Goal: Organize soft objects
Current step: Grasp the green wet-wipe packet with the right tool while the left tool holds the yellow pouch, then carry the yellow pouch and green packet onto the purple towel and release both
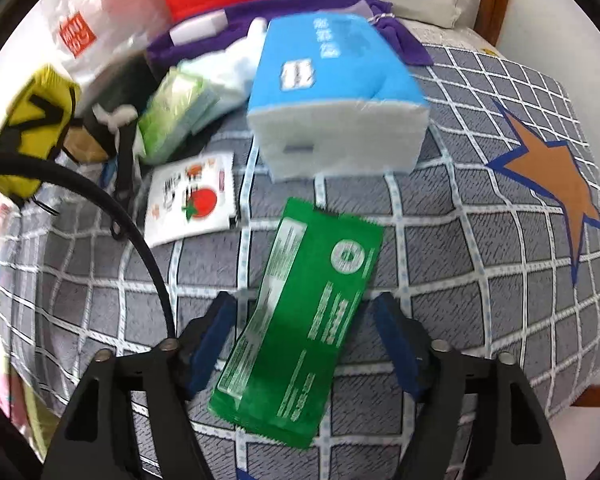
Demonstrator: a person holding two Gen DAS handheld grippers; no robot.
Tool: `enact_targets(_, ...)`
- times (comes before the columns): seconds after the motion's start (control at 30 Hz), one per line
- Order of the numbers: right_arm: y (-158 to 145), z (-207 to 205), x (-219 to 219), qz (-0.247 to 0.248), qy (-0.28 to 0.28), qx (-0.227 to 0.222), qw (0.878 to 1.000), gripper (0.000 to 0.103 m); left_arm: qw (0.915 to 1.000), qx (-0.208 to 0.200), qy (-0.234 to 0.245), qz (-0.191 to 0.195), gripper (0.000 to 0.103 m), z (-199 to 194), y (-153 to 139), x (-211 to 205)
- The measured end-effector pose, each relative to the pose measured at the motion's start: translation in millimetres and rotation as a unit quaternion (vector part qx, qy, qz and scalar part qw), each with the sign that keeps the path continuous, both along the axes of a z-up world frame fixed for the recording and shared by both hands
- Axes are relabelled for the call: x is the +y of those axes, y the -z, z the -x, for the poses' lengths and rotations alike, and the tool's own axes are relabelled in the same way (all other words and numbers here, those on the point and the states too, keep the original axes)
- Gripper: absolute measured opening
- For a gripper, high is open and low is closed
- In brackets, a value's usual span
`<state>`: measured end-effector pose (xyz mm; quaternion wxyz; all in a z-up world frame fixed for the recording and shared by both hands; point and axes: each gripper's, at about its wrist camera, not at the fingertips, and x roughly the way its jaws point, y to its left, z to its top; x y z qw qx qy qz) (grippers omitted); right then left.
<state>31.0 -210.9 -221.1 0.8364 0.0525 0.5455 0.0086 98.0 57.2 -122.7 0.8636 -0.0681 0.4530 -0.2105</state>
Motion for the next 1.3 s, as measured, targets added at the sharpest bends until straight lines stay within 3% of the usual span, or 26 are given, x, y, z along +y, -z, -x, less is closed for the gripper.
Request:
enact_targets(0.07,2.0,3.8,10.7,0.016,0.004,0.011,1.000,0.086,1.0000,0.001,0.003,0.001,0.013,-0.4,0.0,-2.6)
enact_targets(0.17,4.1,11.9,19.2,0.025,-0.001,-0.016,1.000,0.082,1.0000,0.006,0.002,-0.003,0.013,-1.7,1.4,-5.7)
enact_targets(0.27,0.0,14.6,13.8,0.022,-0.003,-0.037,0.999,0.039,0.9999,0.011,0.003,-0.008,0.013,-1.9,3.1,-7.4)
enact_targets(0.37,-4.6,9.7,-2.4,-0.010,-0.014,-0.037,0.999,0.030,0.9999,0.014,0.001,-0.009,0.013,-3.5,4.6,-8.1)
enact_targets(0.77,-34.4,4.4,-13.3,-0.036,-0.068,-0.038,0.996,0.028,0.9998,0.015,-0.009,-0.010,0.013,-9.8,-0.3,-16.7)
enact_targets(1.0,-61.5,1.1,-7.9,-0.033,-0.097,-0.069,0.992,0.028,0.9997,0.014,-0.012,0.014,0.013,-13.0,-9.0,-22.1)
enact_targets(1.3,-89.2,-25.8,-10.0,-0.050,-0.120,-0.112,0.985,0.028,0.9995,0.004,-0.029,0.008,0.013,-30.2,-22.2,-27.5)
